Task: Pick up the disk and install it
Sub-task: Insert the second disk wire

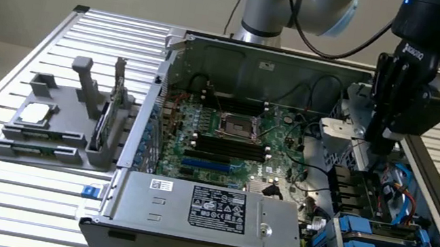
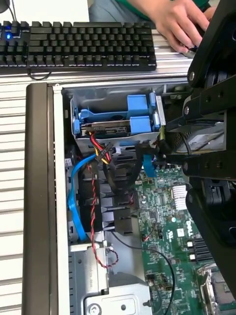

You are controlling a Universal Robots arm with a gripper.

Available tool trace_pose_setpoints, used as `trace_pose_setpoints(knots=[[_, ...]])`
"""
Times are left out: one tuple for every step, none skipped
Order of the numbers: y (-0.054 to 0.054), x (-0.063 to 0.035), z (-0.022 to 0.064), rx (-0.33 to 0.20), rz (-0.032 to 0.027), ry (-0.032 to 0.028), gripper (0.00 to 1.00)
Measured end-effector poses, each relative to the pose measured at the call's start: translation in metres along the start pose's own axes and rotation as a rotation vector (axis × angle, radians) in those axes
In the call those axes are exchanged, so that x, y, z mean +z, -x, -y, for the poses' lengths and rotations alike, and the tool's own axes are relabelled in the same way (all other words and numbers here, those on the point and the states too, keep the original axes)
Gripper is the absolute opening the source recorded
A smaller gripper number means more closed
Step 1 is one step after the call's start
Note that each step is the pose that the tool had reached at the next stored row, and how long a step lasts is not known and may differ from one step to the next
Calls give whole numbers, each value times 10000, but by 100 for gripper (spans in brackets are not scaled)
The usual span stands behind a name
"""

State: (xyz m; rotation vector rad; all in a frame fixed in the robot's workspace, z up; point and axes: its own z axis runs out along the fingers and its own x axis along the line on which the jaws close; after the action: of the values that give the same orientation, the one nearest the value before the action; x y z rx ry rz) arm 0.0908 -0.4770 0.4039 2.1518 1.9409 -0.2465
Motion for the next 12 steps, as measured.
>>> trace_pose_setpoints(knots=[[-26,-4,8,18,17,67,32],[-48,-6,12,38,37,135,32],[-67,-9,15,57,68,207,32],[-83,-12,16,77,113,290,32],[-98,-15,18,100,175,381,32],[-112,-18,19,123,252,480,32],[-125,-20,20,146,340,580,32],[-138,-22,22,164,425,668,32],[-154,-24,24,179,504,741,32],[-170,-25,26,190,583,801,32],[-187,-25,30,199,659,850,32],[-204,-25,34,205,735,895,32]])
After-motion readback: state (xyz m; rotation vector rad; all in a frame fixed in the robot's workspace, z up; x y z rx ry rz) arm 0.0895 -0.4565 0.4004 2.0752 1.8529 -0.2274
